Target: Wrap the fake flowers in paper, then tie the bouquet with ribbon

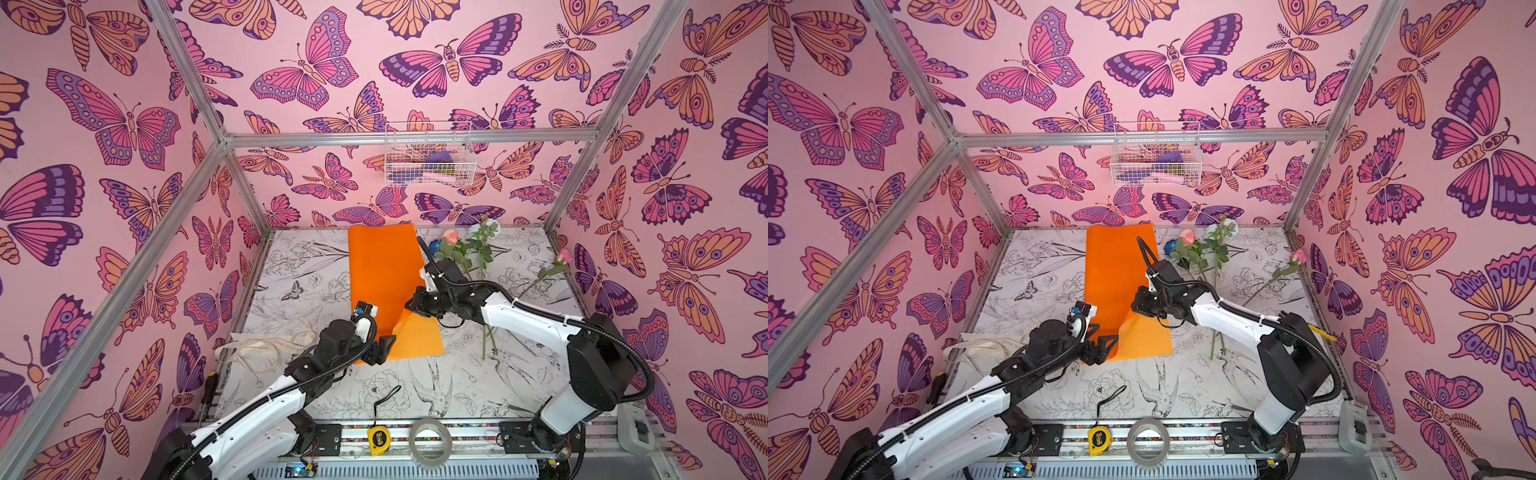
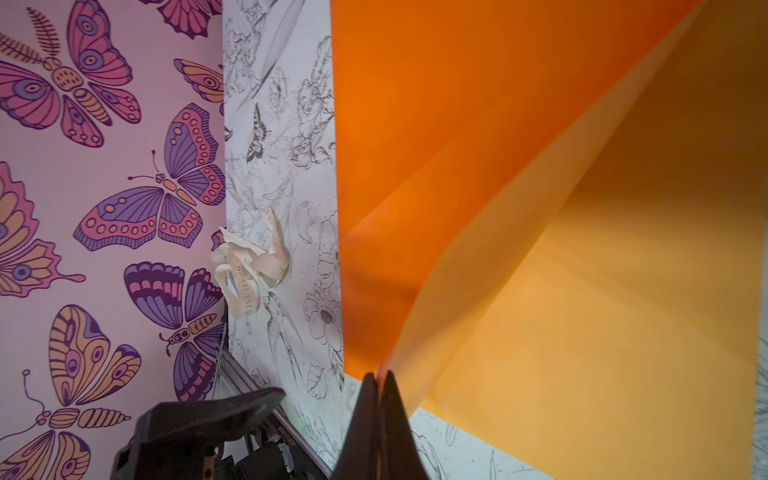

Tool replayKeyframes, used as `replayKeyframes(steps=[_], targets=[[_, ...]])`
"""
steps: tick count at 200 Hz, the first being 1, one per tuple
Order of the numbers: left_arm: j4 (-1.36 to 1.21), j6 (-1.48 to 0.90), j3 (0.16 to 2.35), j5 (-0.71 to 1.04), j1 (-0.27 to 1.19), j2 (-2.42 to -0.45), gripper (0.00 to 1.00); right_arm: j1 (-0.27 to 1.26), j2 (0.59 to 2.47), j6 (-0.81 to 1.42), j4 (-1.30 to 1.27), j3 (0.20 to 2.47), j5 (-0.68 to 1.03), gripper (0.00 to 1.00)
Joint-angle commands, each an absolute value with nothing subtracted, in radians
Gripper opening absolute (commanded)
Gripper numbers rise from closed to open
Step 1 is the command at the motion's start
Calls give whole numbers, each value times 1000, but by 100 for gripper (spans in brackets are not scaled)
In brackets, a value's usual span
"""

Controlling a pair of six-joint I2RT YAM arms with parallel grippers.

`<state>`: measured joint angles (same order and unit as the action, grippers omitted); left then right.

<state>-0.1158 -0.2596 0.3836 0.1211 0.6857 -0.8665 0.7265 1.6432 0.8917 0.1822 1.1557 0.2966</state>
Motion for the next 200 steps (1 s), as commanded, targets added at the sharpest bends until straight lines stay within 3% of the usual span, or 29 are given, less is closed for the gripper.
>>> replayKeyframes(steps=[1, 28, 52, 97, 108, 137, 173, 200], targets=[[-199, -141, 390, 106, 717, -901, 86, 745, 1671, 872, 199, 1199, 319, 0], [-201, -113, 448, -17, 753, -1031, 84, 765, 1685, 869, 210, 1231, 327, 0], [-212, -136, 499, -140, 759, -1124, 75, 779, 1688, 864, 223, 1251, 327, 0], [-277, -126, 547, -116, 761, -1218, 61, 784, 1672, 850, 232, 1265, 322, 0], [-285, -134, 556, -117, 762, -1234, 50, 785, 1666, 844, 232, 1267, 321, 0], [-285, -169, 563, -147, 765, -1231, 0, 783, 1637, 810, 278, 1282, 286, 0], [-276, -191, 521, -220, 765, -1115, 0, 754, 1543, 754, 378, 1287, 173, 37], [-214, -206, 514, -310, 764, -1013, 0, 707, 1435, 725, 406, 1256, 83, 47]])
